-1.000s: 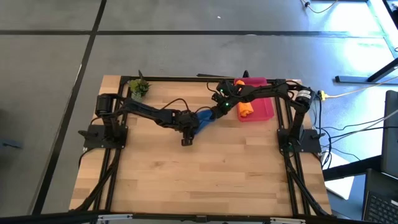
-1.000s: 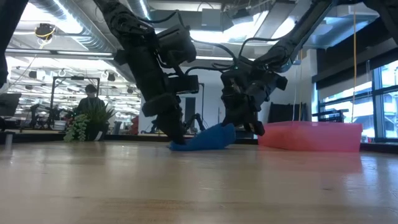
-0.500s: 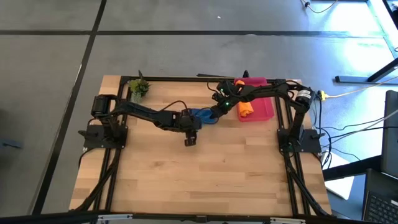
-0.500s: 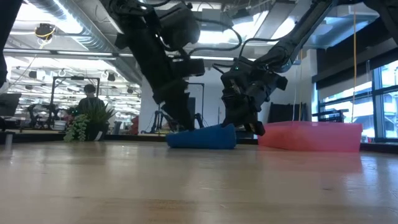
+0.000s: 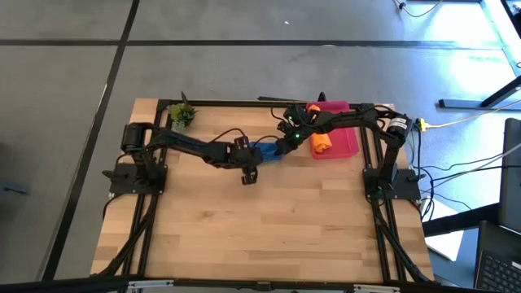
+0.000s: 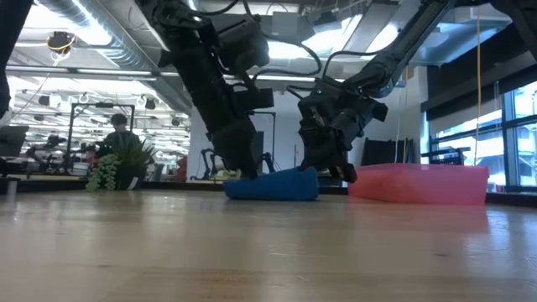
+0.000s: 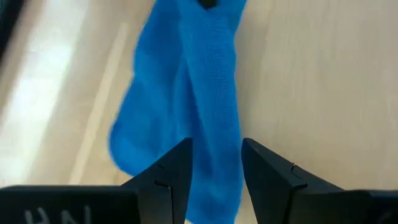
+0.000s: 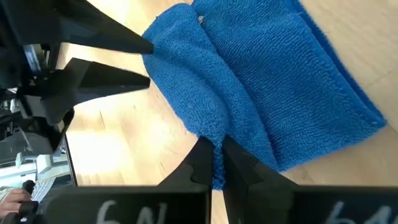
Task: Roll microfiber towels into tight, uniform cylinder then place into a basket
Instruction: Roll the blue microfiber towel
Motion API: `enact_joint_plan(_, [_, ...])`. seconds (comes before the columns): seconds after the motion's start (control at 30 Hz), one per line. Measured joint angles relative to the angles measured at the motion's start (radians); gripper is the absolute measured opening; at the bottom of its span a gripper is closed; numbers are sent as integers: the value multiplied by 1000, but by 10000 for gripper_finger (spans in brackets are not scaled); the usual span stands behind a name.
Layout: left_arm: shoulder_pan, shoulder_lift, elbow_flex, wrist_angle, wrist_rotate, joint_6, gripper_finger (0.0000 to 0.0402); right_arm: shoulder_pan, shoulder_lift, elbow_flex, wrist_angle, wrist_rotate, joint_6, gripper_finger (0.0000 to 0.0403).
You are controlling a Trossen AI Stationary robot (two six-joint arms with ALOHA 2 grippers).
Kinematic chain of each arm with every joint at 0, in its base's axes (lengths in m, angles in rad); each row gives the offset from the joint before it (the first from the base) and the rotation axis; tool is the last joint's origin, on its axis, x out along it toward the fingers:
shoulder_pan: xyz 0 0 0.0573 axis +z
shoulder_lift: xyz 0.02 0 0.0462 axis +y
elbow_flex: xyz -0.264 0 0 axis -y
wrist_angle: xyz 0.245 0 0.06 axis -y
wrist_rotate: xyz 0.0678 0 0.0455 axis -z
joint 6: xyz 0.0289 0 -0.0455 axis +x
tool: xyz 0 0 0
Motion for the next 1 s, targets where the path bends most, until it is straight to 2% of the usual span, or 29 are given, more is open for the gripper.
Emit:
enact_joint_plan(0.07, [10,4,0,-1,37,4,129,0,0,0,2,0,-1,15])
enact_joint_plan(0.4, [19,39,2,5,51,0,118,0,1,0,9,9,-3,15])
enact_joint_plan(0.67, [24,35,1,-20,57,-1,10,1,1,0,-2,8,-15,15])
enact_joint_plan(0.8, [45,12,33,-82,150,0,4,1,1,1,-34,7,-25,15])
enact_joint_plan(1.0, [101,6,121,-186,359,31,1,1,1,1,-68,19,-51,15])
